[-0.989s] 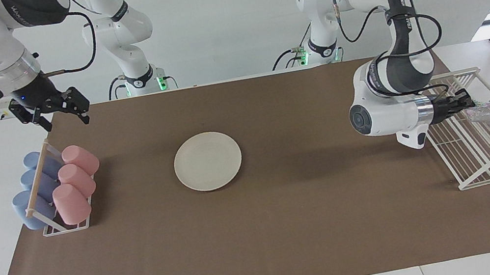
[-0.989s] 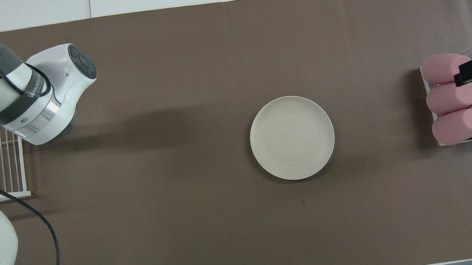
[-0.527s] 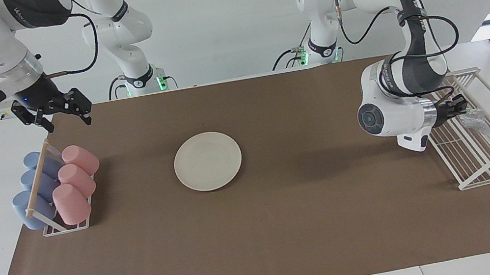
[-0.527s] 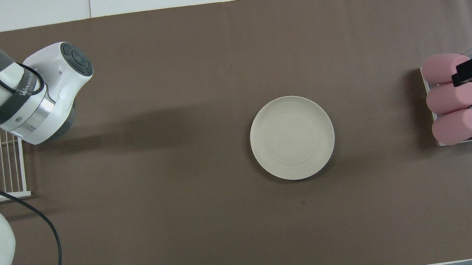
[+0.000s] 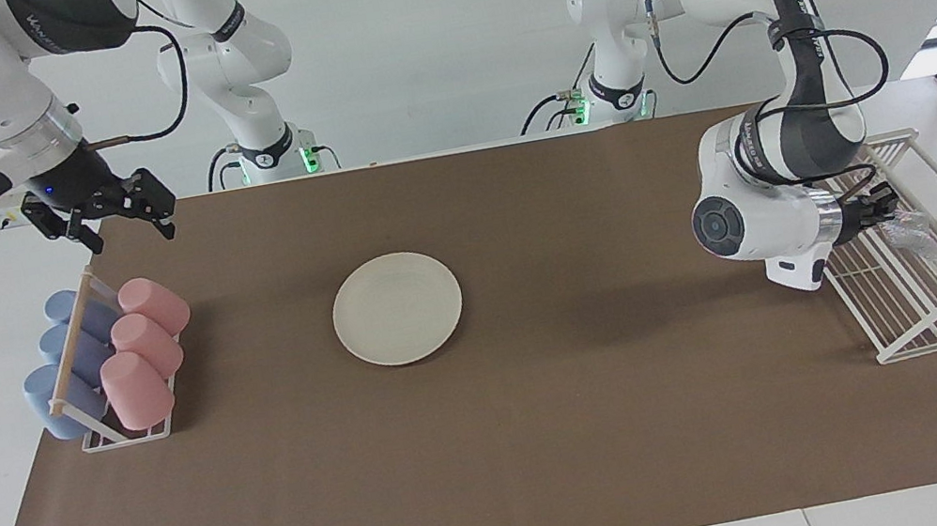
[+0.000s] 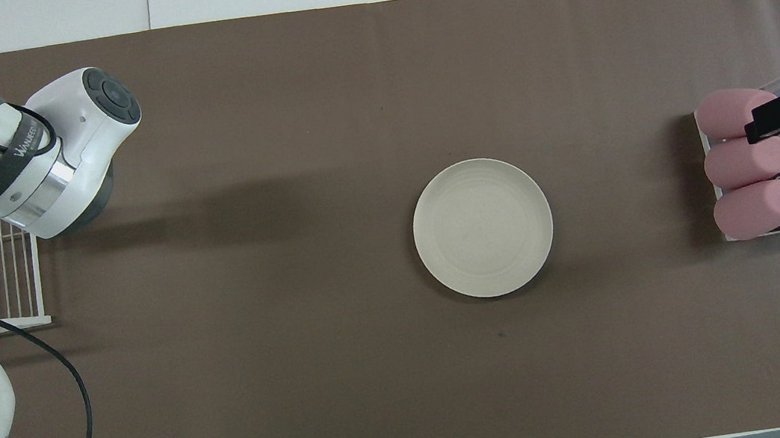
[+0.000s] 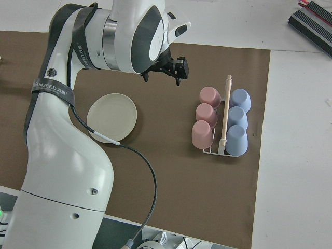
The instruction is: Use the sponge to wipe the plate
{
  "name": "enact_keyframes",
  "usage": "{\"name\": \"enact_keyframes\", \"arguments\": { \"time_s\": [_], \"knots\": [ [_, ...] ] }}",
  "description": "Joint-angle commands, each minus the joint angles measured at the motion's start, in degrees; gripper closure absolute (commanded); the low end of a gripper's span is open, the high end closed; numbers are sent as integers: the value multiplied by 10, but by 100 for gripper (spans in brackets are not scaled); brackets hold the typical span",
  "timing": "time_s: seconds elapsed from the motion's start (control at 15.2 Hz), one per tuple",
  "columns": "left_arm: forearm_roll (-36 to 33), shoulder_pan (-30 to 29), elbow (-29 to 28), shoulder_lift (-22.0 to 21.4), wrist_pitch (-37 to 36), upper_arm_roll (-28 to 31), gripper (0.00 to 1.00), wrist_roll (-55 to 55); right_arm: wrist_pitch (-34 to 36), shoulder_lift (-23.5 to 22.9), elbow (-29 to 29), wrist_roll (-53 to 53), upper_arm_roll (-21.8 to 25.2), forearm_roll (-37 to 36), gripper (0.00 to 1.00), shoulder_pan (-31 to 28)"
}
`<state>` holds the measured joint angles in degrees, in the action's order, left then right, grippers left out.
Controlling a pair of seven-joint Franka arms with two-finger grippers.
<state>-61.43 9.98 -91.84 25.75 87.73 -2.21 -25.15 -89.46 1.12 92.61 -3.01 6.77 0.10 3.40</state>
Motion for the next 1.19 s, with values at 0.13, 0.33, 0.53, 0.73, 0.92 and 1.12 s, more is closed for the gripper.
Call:
{"name": "enact_keyframes", "arguments": {
  "time_s": [0.13,0.33,0.53,0.73,0.92,1.12],
  "knots": [
    [7,-7,3,4,9,-2,0,-9,28,-3,-8,-10,0,-19,0,2],
    [7,-6,4,4,9,-2,0,-10,30,-2,-8,-9,-2,-19,0,2],
    [12,-7,11,2,10,-3,0,-18,30,-2,-7,-9,-2,-18,0,2],
    [59,-9,15,-18,27,-2,0,-17,29,-2,-7,-9,-3,-17,0,1],
    [178,-26,49,-61,44,-1,0,-10,29,-2,-7,-9,-3,-17,0,2],
    [262,-26,63,-96,39,-2,0,-8,30,-2,-7,-8,-3,-16,0,2]
  ]
}}
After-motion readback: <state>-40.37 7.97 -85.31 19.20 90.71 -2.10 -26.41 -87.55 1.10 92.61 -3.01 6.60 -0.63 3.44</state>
